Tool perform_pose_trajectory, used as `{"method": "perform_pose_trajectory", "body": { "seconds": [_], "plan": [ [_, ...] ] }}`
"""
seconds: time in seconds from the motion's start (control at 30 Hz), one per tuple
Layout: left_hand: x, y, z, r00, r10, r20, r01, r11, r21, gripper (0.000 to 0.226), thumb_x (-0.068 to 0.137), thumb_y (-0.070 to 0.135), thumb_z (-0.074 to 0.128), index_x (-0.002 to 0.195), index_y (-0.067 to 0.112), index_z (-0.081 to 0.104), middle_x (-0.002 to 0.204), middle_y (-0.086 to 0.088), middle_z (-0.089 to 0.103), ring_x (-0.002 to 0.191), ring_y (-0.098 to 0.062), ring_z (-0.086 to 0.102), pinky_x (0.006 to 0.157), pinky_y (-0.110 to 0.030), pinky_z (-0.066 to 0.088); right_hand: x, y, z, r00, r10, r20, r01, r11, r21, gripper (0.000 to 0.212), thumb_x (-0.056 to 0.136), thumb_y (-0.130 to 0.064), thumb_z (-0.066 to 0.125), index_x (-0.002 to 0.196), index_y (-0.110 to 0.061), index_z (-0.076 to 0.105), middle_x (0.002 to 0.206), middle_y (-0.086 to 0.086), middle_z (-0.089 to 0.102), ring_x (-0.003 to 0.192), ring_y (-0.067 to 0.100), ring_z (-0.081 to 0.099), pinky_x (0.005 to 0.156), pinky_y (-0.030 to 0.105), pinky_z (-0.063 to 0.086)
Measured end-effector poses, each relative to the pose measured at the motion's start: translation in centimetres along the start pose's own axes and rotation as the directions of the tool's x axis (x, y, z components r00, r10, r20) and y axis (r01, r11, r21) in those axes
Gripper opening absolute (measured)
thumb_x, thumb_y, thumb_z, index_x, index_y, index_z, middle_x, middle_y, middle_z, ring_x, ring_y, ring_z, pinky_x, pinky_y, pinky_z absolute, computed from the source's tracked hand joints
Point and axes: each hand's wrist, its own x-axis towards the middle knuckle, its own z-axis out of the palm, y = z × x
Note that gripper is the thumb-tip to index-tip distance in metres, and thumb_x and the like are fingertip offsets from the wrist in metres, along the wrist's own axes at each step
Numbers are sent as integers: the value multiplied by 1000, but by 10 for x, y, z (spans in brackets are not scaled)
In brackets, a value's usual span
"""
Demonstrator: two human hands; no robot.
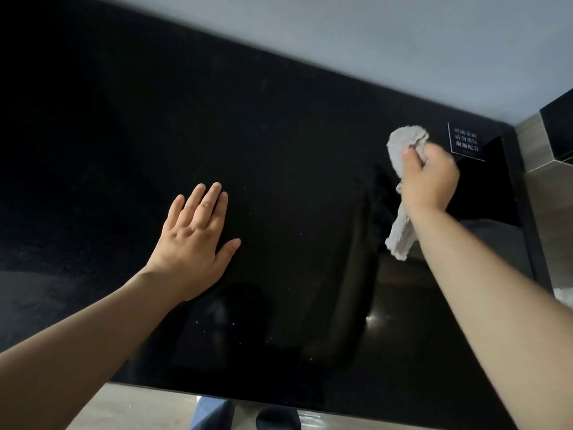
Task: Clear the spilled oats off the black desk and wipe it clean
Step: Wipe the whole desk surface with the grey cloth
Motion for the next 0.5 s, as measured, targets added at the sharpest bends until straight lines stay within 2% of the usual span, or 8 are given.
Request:
{"method": "perform_pose_trajectory", "body": {
  "seconds": [0.1, 0.2, 0.27, 0.37, 0.43, 0.5],
  "plan": [
    [-2, 2, 2, 1000, 10, -6, -10, 1000, 8, 83, 89, 61, 13, 153, 8, 15, 162, -4, 3, 148, -22, -4, 120, -41, -4, 44, 17, 22, 998, 54, 12, -53, 994, -93, 44, 92, -33, 53, 57, -20, 28, 79, 10, 45, 73, 22, 40, 63, 29, 26],
    [-2, 5, 6, 1000, 8, -8, -8, 1000, 25, 80, 90, 59, 16, 152, 8, 18, 161, -5, 6, 148, -22, -1, 120, -42, -1, 53, 12, 43, 993, 60, 100, -44, 986, -158, 35, 93, -33, 51, 64, -16, 42, 80, 11, 51, 75, 28, 47, 63, 30, 28],
    [2, 3, 6, 1000, -4, -21, 5, 999, 34, 79, 91, 59, 18, 152, 8, 18, 161, -5, 7, 148, -22, 0, 120, -42, -1, 40, -5, 50, 991, -6, 136, 28, 986, -164, 27, 95, -33, 51, 72, -18, 51, 82, 9, 55, 76, 28, 50, 63, 28, 28],
    [7, -2, 7, 1000, -21, -15, 22, 999, 32, 80, 91, 59, 17, 152, 7, 17, 161, -5, 5, 148, -21, -3, 120, -43, -1, -25, -32, 40, 943, -193, 271, 201, 980, -1, 33, 93, -29, 57, 64, -21, 43, 72, -9, 48, 67, 12, 45, 60, 25, 27],
    [6, -1, 8, 1000, -9, 12, 9, 999, 36, 81, 90, 59, 16, 152, 7, 17, 161, -5, 4, 148, -21, -4, 120, -44, -1, -83, -38, 16, 879, -237, 415, 201, 971, 128, 39, 89, -31, 61, 57, -21, 42, 63, -10, 46, 60, 7, 46, 56, 24, 30],
    [6, 2, 8, 1000, -15, 3, 15, 1000, 26, 80, 91, 59, 17, 152, 7, 17, 161, -5, 5, 148, -21, -3, 120, -43, -1, -119, -38, -15, 788, -243, 566, 114, 961, 254, 42, 88, -31, 64, 54, -19, 41, 53, -11, 44, 51, 5, 42, 50, 22, 30]
  ]
}}
